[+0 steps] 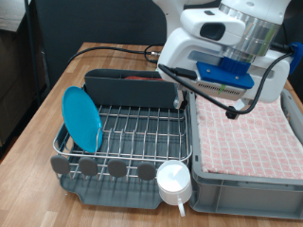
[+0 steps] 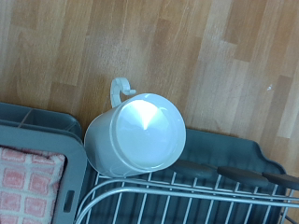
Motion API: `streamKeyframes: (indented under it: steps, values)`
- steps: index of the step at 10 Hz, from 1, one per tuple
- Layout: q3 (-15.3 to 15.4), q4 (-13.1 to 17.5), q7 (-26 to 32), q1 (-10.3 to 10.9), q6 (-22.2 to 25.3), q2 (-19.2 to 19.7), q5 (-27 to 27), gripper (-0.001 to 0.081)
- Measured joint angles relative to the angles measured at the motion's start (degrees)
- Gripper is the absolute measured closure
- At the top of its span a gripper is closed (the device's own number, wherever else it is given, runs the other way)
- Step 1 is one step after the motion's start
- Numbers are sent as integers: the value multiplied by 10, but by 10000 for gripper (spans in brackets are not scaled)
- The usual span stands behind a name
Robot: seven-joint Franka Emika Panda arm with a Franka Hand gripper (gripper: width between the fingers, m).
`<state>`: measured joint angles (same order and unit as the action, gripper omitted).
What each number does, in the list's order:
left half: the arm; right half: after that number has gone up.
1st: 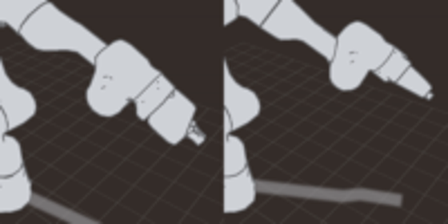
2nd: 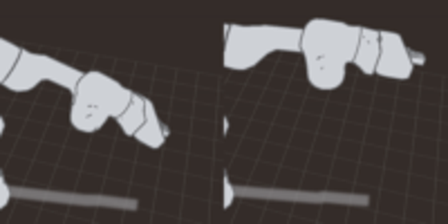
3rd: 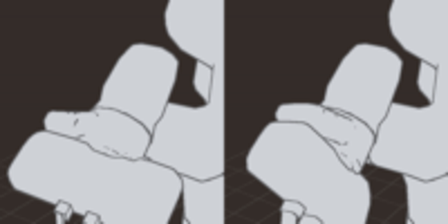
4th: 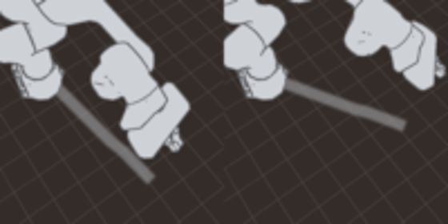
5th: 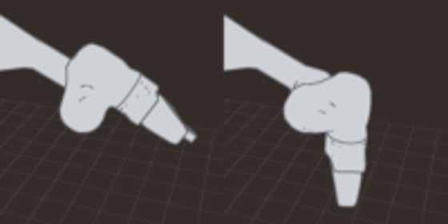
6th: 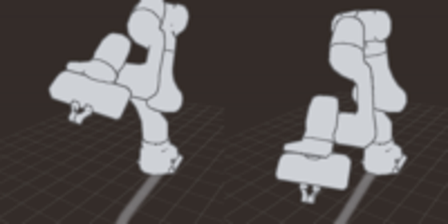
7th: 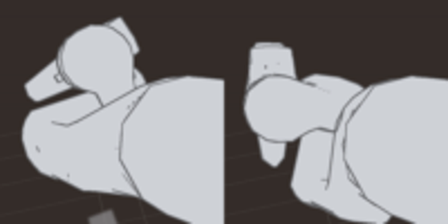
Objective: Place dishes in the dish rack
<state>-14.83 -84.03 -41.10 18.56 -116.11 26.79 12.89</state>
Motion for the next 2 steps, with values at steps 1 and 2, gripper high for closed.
streamKeyframes:
  steps: [1, 2]
  values:
    - [0, 7, -1, 5, 15, -7, 5, 3]
    - [0, 16, -1, 10, 32, -12, 10, 3]
